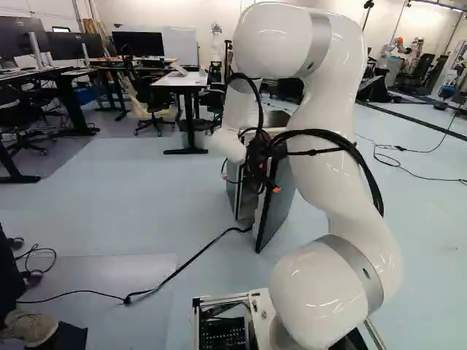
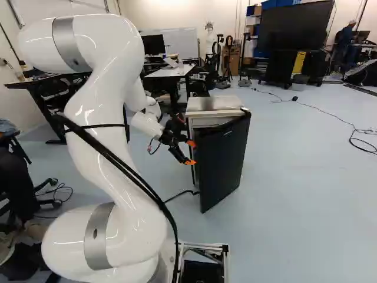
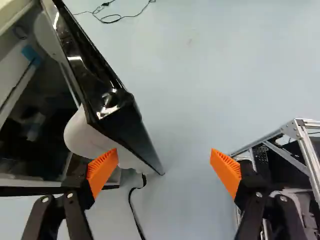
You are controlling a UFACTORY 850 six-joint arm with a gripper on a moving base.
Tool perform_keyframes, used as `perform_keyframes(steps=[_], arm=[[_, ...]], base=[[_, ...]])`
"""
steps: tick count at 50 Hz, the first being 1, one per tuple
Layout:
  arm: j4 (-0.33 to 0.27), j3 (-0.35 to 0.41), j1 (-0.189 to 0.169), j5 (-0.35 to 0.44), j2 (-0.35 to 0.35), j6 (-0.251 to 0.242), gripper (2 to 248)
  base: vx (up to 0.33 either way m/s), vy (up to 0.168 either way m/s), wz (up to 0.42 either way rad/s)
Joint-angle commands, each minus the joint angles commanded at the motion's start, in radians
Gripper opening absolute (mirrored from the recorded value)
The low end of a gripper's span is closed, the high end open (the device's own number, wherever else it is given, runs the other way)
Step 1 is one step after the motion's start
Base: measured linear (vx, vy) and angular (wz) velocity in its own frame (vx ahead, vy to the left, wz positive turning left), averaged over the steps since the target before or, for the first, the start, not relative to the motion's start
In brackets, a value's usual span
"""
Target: Open the fridge door
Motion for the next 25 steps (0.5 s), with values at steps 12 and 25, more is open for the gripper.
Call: perform_keyframes(steps=[12, 25], arm=[[0.019, 0.016, 0.000, 0.003, 0.008, 0.000, 247], [0.024, 0.017, -0.001, 0.053, 0.009, 0.000, 247]], base=[[0.000, 0.000, 0.000], [0.000, 0.000, 0.000]])
